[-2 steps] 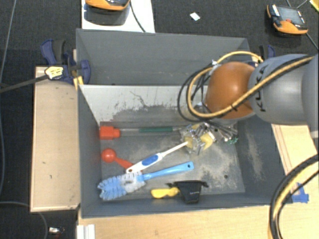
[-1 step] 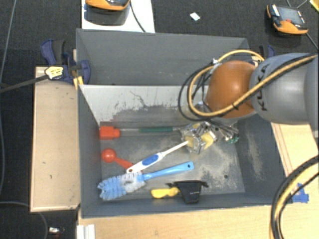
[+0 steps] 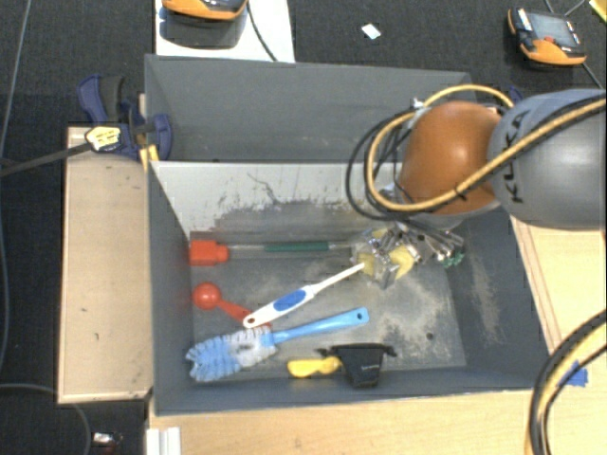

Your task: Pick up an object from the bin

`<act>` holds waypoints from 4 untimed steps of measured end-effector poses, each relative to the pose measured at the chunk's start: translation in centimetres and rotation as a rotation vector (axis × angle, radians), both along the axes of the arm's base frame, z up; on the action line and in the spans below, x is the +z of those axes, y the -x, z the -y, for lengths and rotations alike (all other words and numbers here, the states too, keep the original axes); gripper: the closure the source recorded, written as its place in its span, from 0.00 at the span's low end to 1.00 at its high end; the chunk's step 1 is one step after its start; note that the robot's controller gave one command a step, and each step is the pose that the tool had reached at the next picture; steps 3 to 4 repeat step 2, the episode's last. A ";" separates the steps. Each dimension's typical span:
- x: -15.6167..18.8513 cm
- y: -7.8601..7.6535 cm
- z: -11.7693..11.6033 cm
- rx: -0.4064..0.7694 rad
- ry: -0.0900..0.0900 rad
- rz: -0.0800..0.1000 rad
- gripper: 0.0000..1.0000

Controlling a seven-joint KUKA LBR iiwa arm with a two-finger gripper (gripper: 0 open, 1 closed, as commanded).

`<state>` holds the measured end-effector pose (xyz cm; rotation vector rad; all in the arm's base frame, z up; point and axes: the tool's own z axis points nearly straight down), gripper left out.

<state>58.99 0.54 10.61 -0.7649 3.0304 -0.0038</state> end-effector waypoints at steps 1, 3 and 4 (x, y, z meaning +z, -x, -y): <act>5.6 -0.2 0.0 -0.002 0.000 0.006 1.00; 8.4 -0.4 0.0 -0.004 0.000 0.014 1.00; 8.4 -0.4 0.0 -0.004 0.000 0.014 1.00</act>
Offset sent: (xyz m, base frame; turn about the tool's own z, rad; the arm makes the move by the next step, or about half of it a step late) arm 0.0013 -0.0002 0.0601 0.0018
